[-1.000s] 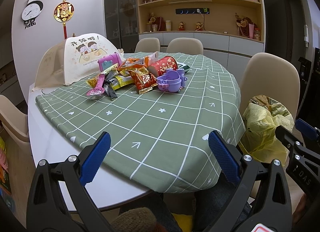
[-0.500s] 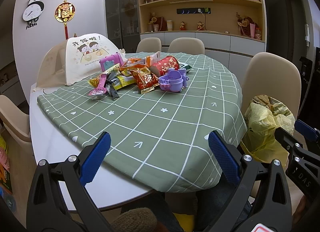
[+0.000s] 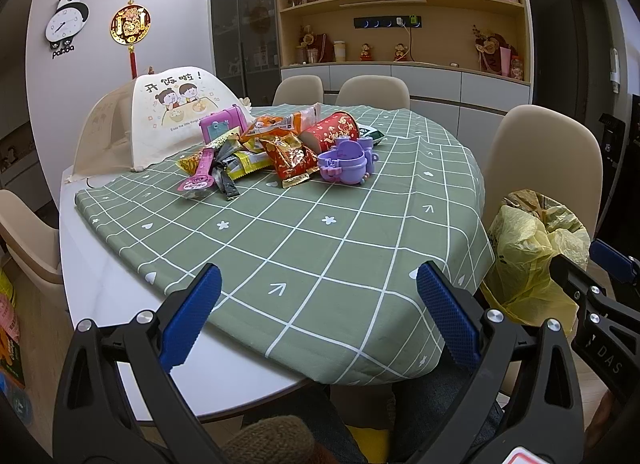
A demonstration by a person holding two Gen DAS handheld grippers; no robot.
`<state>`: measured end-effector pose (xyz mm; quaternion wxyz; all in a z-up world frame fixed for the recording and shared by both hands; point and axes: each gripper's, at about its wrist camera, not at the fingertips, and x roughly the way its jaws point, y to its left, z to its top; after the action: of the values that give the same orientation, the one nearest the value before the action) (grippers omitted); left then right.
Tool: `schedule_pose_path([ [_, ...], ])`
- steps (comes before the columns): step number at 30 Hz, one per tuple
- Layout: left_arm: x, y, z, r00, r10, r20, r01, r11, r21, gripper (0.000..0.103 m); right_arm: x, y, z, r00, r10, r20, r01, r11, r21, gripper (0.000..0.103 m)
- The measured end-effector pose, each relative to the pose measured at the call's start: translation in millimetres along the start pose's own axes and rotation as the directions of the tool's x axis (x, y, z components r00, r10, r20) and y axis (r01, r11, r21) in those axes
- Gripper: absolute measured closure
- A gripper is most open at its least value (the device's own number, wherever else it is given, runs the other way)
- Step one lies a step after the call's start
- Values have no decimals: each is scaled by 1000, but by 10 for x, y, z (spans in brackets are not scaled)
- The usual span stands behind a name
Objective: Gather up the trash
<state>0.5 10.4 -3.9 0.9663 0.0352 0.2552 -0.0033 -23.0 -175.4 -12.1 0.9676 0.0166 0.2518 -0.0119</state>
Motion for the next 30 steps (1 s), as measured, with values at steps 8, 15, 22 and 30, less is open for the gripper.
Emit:
schedule_pose_path([
  [8,-1,-4,0,1000,0,0,0,1000,1,9,2,-1,0,1000,0,-1,0,1000,0,41],
  [15,-2,-3,-1,1000,0,0,0,1000,0,9,2,-3,2,1000,2,0,-2,1000,1,41],
  [22,-7,2,5,1000,0,-2,0,1000,0,9,2,-5,3,1000,2,-1,-2,1000,1,41],
  [30,45,80,74,1000,-11,-12,10,1000,-21,9,21,-39,85,1000,-21,20,21,1000,-21,41],
])
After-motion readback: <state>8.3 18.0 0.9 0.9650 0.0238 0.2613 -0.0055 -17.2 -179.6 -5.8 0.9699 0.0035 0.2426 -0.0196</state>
